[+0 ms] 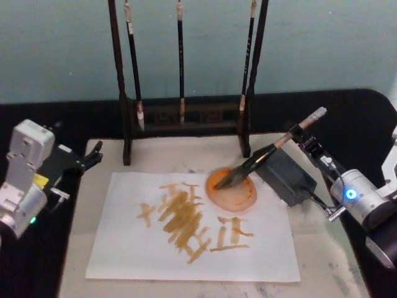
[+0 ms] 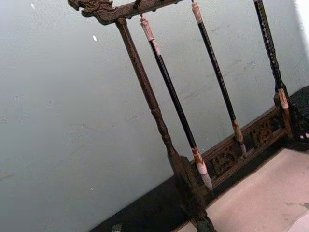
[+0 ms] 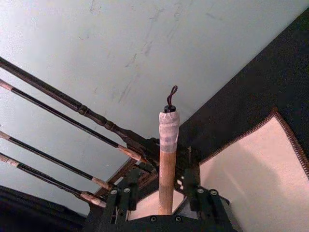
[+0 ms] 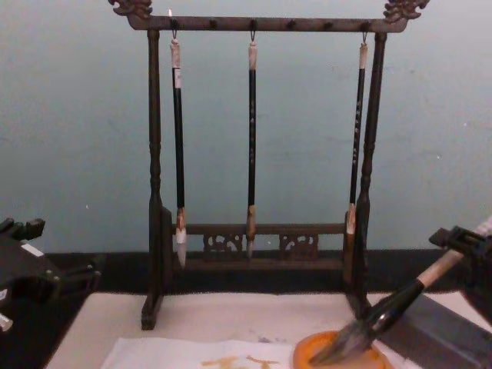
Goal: Pick up the brush from the inkstone, write on the paper, then place the brush back to its original position.
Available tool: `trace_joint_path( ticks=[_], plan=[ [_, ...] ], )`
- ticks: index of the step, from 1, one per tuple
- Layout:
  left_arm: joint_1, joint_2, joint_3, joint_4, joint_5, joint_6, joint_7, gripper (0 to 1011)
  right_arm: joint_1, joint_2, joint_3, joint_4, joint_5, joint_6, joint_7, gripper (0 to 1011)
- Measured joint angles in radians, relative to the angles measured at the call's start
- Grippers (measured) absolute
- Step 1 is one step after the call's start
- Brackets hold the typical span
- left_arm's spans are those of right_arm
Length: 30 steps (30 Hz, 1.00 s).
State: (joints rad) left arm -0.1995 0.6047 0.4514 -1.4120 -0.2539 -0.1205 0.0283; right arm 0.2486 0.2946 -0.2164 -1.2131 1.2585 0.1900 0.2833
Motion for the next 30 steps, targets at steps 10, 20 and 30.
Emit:
trace_joint_path(
  ticks=[10, 20, 30],
  plan=[
    [0.000, 0.000, 0.000, 0.000, 0.000, 0.000, 0.000, 1010, 0.000, 0.000, 0.001, 0.000, 0.000, 0.001, 0.001, 883],
    [0.000, 0.000, 0.000, 0.000, 0.000, 0.000, 0.000, 1010, 0.000, 0.000, 0.001, 0.000, -0.001, 0.001, 0.001, 1000],
    [0.000, 0.000, 0.000, 0.000, 0.000, 0.000, 0.000, 1010, -0.004, 0.007, -0.004, -0.004, 0.005, -0.002, 0.001, 1000]
  ],
)
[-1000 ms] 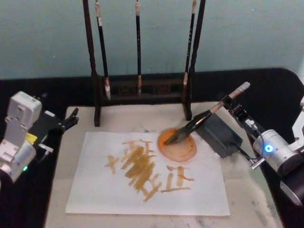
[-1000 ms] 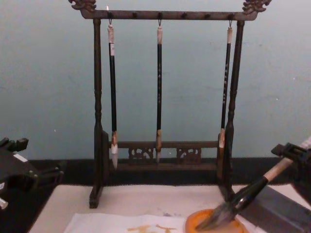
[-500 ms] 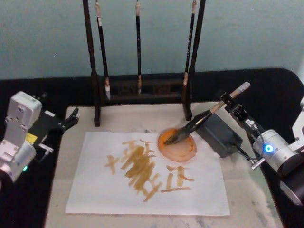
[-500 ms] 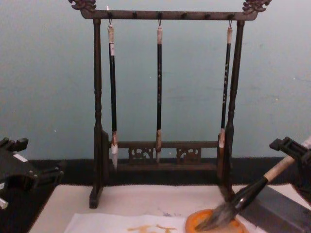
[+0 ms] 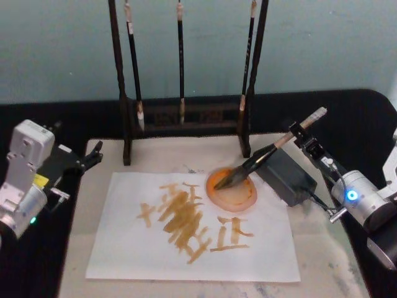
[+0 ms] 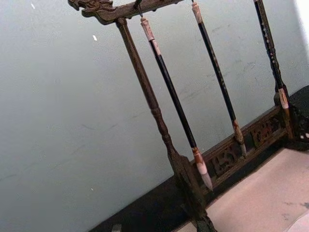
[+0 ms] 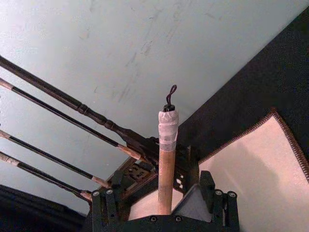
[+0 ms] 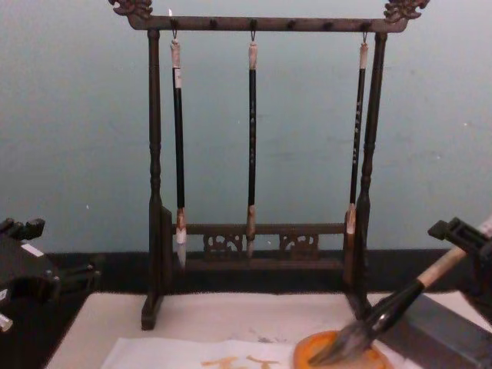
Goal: Pick up the brush from the inkstone, write on the paper, then place the brush back to its original position.
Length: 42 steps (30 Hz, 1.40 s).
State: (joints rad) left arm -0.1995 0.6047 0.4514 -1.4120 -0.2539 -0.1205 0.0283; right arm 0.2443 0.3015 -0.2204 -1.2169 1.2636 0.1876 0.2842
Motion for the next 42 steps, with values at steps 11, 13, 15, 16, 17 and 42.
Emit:
trace_joint_path(
  ticks=[11, 13, 15, 16, 17, 42],
  plan=[
    [0.000, 0.000, 0.000, 0.000, 0.000, 0.000, 0.000, 1010, -0.076, 0.046, 0.000, -0.094, 0.037, -0.022, -0.038, 1000],
    [0.000, 0.000, 0.000, 0.000, 0.000, 0.000, 0.000, 1009, -0.103, 0.058, 0.002, -0.125, 0.043, -0.029, -0.052, 1000],
    [0.000, 0.000, 0.000, 0.000, 0.000, 0.000, 0.000, 1010, -0.121, 0.066, 0.003, -0.146, 0.046, -0.035, -0.061, 1000],
    [0.000, 0.000, 0.000, 0.000, 0.000, 0.000, 0.000, 1010, -0.130, 0.070, 0.003, -0.155, 0.046, -0.038, -0.067, 1000],
    [0.000, 0.000, 0.000, 0.000, 0.000, 0.000, 0.000, 1010, -0.139, 0.074, 0.003, -0.165, 0.046, -0.042, -0.071, 1000],
    [0.000, 0.000, 0.000, 0.000, 0.000, 0.000, 0.000, 1010, -0.164, 0.147, -0.154, -0.307, -0.527, -0.321, -0.259, 1000]
  ],
)
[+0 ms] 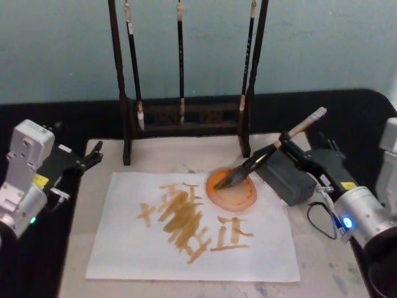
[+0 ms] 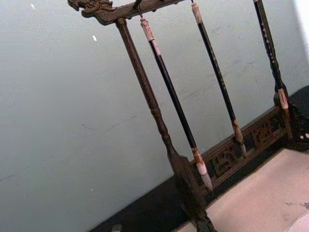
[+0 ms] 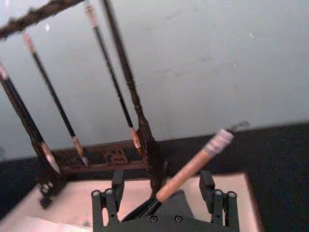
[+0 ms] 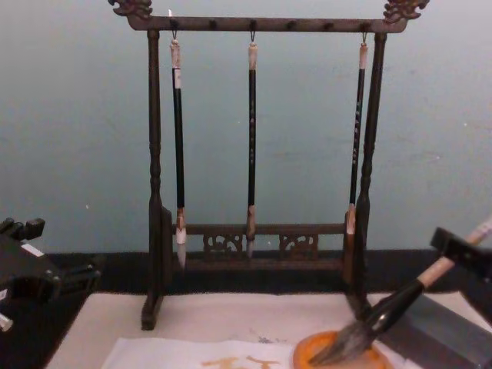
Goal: Pick up the brush from the inkstone, write on the paper, then place the brush back to its original position.
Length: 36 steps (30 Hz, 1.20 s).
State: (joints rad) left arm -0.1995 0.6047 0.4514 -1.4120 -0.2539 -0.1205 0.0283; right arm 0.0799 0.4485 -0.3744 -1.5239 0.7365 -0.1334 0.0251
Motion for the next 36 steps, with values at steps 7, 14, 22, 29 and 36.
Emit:
trace_joint_path(
  ticks=[7, 14, 22, 29, 36],
  plan=[
    [0.000, 0.000, 0.000, 0.000, 0.000, 0.000, 0.000, 1010, 0.036, -0.004, -0.058, 0.031, -0.235, -0.042, -0.089, 1000],
    [0.000, 0.000, 0.000, 0.000, 0.000, 0.000, 0.000, 1010, 0.060, -0.010, -0.102, 0.074, -0.432, -0.072, -0.164, 1000],
    [0.000, 0.000, 0.000, 0.000, 0.000, 0.000, 0.000, 1010, 0.073, -0.016, -0.127, 0.107, -0.579, -0.090, -0.209, 1000],
    [0.000, 0.000, 0.000, 0.000, 0.000, 0.000, 0.000, 1010, 0.073, -0.016, -0.127, 0.107, -0.578, -0.090, -0.209, 1000],
    [0.000, 0.000, 0.000, 0.000, 0.000, 0.000, 0.000, 1010, 0.073, -0.016, -0.127, 0.107, -0.574, -0.090, -0.208, 1000]
  ],
)
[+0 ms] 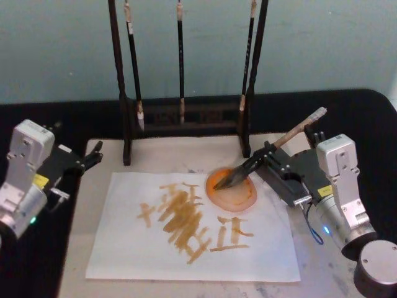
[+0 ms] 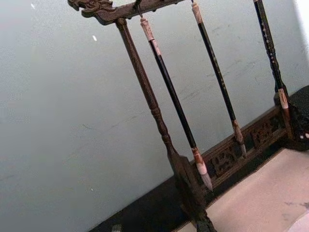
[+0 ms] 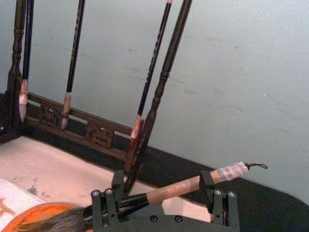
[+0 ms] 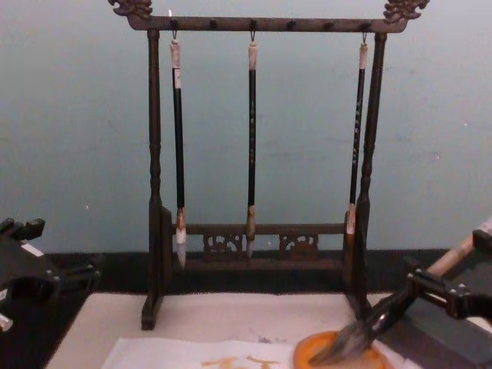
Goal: Pick up the brush from the inkstone, write on the paper, then place the brush back to its original position.
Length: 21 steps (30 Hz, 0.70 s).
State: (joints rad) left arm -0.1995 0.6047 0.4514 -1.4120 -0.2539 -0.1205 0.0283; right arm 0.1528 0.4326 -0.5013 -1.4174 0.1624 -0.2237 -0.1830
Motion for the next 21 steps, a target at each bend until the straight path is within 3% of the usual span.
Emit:
trace_joint_path(
  ticks=[21],
  plan=[
    [0.000, 0.000, 0.000, 0.000, 0.000, 0.000, 0.000, 1010, 0.000, 0.000, 0.000, -0.002, 0.005, 0.001, 0.002, 1000]
  ],
)
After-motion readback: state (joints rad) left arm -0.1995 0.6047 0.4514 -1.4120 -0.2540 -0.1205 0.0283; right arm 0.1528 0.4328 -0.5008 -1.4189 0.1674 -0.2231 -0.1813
